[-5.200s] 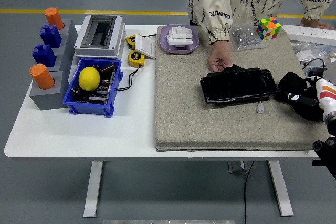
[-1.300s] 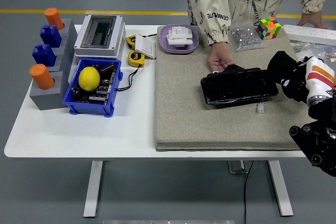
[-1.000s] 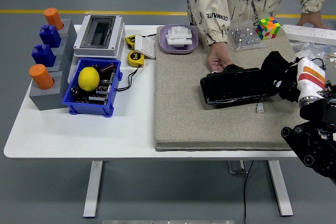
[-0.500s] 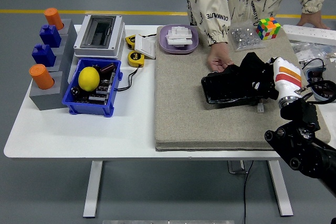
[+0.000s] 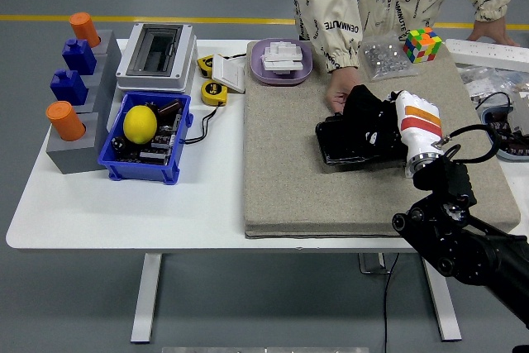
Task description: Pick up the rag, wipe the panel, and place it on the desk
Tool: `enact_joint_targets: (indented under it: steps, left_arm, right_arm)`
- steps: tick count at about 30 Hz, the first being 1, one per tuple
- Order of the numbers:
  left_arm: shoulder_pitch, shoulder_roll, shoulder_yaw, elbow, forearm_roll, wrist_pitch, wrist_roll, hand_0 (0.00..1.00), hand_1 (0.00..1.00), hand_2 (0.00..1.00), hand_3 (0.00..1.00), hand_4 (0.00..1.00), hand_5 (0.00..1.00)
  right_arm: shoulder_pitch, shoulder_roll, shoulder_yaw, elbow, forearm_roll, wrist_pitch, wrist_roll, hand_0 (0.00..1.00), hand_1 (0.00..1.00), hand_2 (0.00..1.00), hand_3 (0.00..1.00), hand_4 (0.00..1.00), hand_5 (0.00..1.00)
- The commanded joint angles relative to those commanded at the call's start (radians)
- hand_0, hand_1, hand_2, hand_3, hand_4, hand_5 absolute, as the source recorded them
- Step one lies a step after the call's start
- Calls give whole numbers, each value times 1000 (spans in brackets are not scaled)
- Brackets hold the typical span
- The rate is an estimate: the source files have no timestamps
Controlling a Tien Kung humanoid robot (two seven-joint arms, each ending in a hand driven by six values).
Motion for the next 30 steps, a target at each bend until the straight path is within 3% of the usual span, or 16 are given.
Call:
enact_joint_targets:
  steps: [19, 30]
  left_arm:
    - [-2, 2, 6, 0, 0, 1, 0, 607, 641, 656, 561, 628, 442]
    - [-3, 2, 5, 0, 1, 1, 0, 607, 641, 656, 561, 629, 442]
  right_arm:
    - [5, 31, -175, 103, 16, 6, -22, 289, 388, 419, 436, 967, 61]
    - [15, 30, -194, 119, 14, 6, -29, 292, 388, 419, 435, 968, 61]
